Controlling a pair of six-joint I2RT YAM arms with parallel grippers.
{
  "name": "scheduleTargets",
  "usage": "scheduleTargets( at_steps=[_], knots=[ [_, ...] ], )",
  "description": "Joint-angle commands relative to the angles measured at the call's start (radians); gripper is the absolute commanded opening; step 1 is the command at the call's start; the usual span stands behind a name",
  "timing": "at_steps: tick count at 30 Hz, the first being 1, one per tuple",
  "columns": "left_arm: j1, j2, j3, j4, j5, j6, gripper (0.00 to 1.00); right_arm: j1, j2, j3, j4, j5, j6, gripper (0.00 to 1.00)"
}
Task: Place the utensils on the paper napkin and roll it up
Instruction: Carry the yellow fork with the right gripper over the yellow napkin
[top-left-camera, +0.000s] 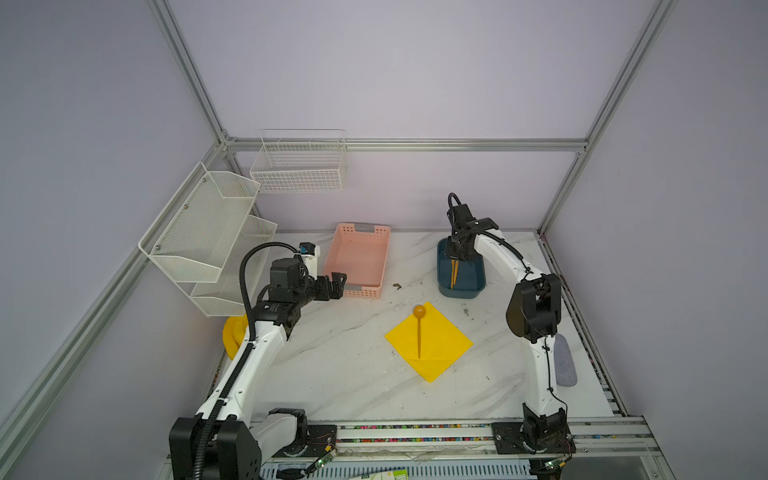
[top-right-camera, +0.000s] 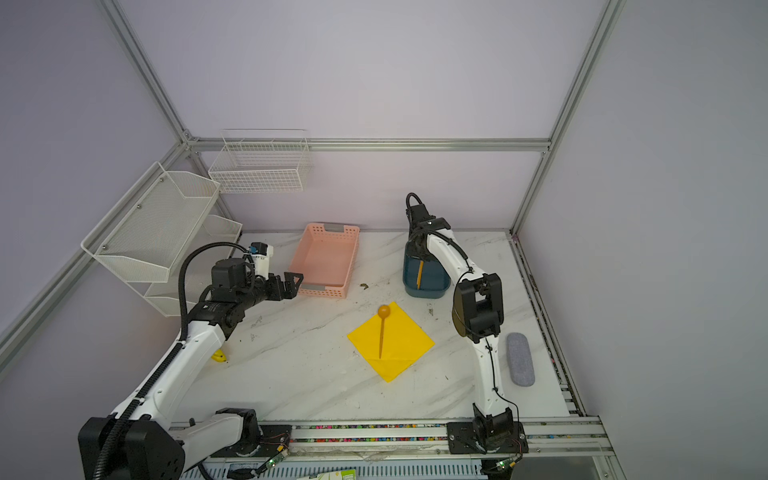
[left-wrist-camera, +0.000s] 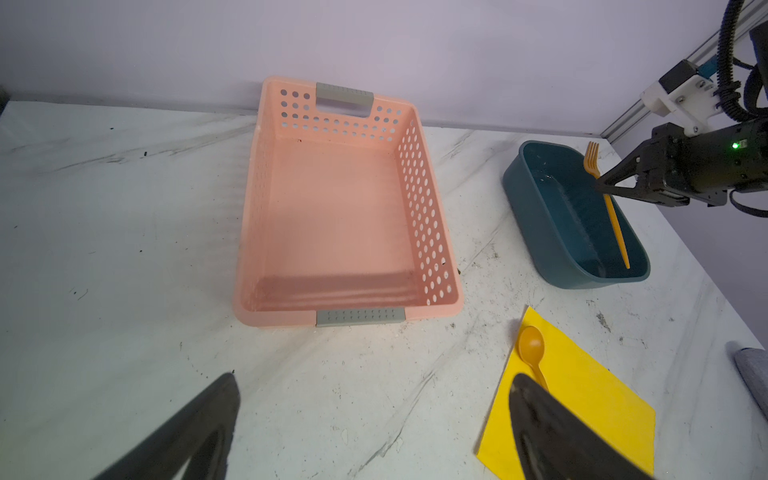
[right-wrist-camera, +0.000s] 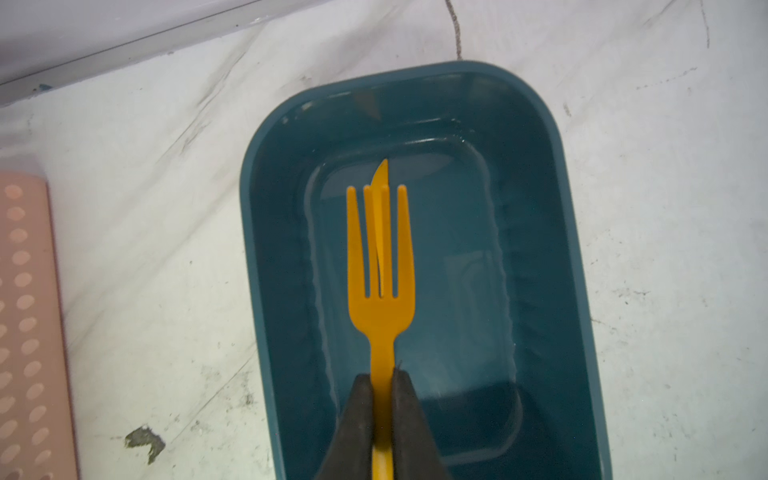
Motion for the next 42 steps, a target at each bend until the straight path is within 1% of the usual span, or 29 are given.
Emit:
scheduleTargets(
  at_steps=[1, 6, 11, 12, 19, 22, 26, 30, 36, 42],
  knots=[
    [0.009, -0.017, 0.004, 0.053, 0.045, -0.025, 1.00, 0.040, -0.073, -0.049, -0.013, 0.006, 0.023, 0.11],
    [0.009, -0.018, 0.001, 0.056, 0.040, -0.028, 1.00, 0.086, -0.141, -0.135, -0.002, -0.008, 0.030, 0.12],
    [0.008, -0.017, -0.007, 0.065, 0.043, -0.028, 1.00, 0.118, -0.250, -0.284, 0.061, -0.036, 0.042, 0.11],
    [0.007, -0.016, -0.006, 0.065, 0.041, -0.052, 1.00, 0.121, -0.272, -0.310, 0.073, -0.040, 0.046, 0.11],
    [0.008, -0.009, 0.025, 0.031, 0.065, -0.096, 1.00, 0.155, -0.419, -0.485, 0.115, -0.058, 0.047, 0.11],
    [0.009, -0.019, 0.030, -0.001, 0.079, -0.095, 1.00, 0.166, -0.480, -0.560, 0.142, -0.065, 0.053, 0.11],
    [0.008, -0.047, -0.003, 0.010, 0.071, -0.076, 1.00, 0.186, -0.554, -0.679, 0.213, -0.091, 0.077, 0.11],
    [0.008, -0.065, -0.031, 0.013, 0.073, -0.059, 1.00, 0.216, -0.595, -0.757, 0.253, -0.098, 0.107, 0.11],
    [0.008, -0.081, -0.051, 0.017, 0.092, -0.066, 1.00, 0.264, -0.640, -0.878, 0.317, -0.087, 0.157, 0.11],
    [0.008, -0.091, -0.058, 0.012, 0.101, -0.069, 1.00, 0.306, -0.636, -0.956, 0.377, -0.093, 0.209, 0.11]
  ],
)
